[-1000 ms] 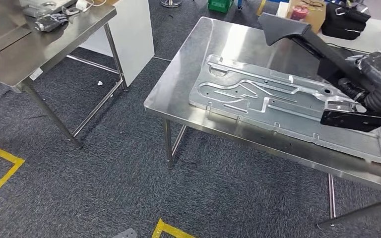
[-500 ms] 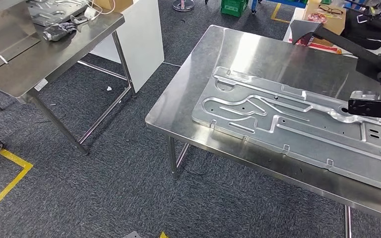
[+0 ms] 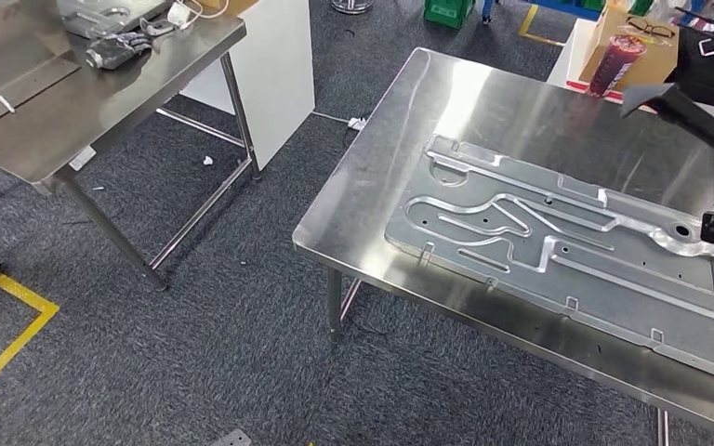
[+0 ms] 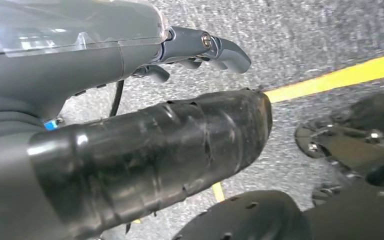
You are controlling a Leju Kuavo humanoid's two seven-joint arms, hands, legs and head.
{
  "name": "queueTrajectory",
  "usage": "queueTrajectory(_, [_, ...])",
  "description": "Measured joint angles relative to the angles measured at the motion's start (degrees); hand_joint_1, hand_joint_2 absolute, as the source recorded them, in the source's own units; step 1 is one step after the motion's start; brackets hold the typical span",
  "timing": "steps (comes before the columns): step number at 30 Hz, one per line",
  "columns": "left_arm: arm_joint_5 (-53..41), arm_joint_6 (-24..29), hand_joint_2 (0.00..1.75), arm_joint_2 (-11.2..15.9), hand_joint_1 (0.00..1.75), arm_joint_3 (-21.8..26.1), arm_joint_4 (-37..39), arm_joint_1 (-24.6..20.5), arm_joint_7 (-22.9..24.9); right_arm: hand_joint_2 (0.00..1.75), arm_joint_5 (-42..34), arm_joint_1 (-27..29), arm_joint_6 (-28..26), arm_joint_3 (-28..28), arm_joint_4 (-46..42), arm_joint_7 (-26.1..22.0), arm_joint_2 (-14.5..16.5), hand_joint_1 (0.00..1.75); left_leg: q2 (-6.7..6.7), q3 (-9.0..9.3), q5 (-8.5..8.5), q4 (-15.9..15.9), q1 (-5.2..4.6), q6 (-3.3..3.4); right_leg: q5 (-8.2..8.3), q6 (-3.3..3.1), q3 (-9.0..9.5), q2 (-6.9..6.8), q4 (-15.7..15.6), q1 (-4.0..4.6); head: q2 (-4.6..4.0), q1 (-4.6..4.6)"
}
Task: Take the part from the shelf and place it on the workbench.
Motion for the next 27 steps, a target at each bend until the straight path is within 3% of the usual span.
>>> queueTrajectory(7, [0.44,-0.41,0.00,0.33,0.00,0.38,0.00,-0.02,-0.50,1.75,-0.73,8.95,-2.91,-0.12,2.43,0.82,-0.09,1.75,-0.02,0.25,-0.35,0.01,-0.17,0.48,-0.15,0.20,0.54,-0.03,-0.60,-0.05,-0.01,0.02])
queueTrajectory(11, [0.52,-0.41,0.00,0.72,0.00,0.49,0.00,0.02,-0.56,1.75,-0.11,12.40,-3.45,-0.56,3.72,1.05,0.12,1.75,0.03,0.27,-0.38,0.04,-0.33,0.54,-0.18,1.42,0.51,-0.02,-0.61,-0.26,-0.01,-0.01])
queueTrajectory(20, [1.14,-0.42,0.00,1.14,0.00,1.07,0.00,0.07,-0.73,1.75,3.82,14.72,-3.44,-3.23,6.41,0.44,1.83,1.75,0.06,0.53,-0.35,-0.09,-0.41,0.55,-0.25,1.63,0.49,0.00,-0.40,-0.25,-0.01,-0.02])
queueTrajectory(25, [1.16,-0.54,0.00,1.33,0.00,1.30,0.00,0.04,-1.09,1.75,6.00,14.74,-3.27,-4.91,7.73,0.38,4.26,1.75,0.16,0.95,-0.48,-0.59,-0.53,1.32,-0.46,2.11,0.68,0.07,-0.57,-0.47,-0.01,-0.02])
queueTrajectory(27, [1.19,-0.55,0.00,1.33,0.00,1.40,-0.01,0.00,-1.15,1.75,6.51,14.56,-3.17,-5.43,8.15,0.31,4.81,1.75,0.49,1.83,-0.12,-1.81,-0.22,1.73,-1.78,2.10,-0.35,0.12,1.90,-0.51,-0.01,0.14])
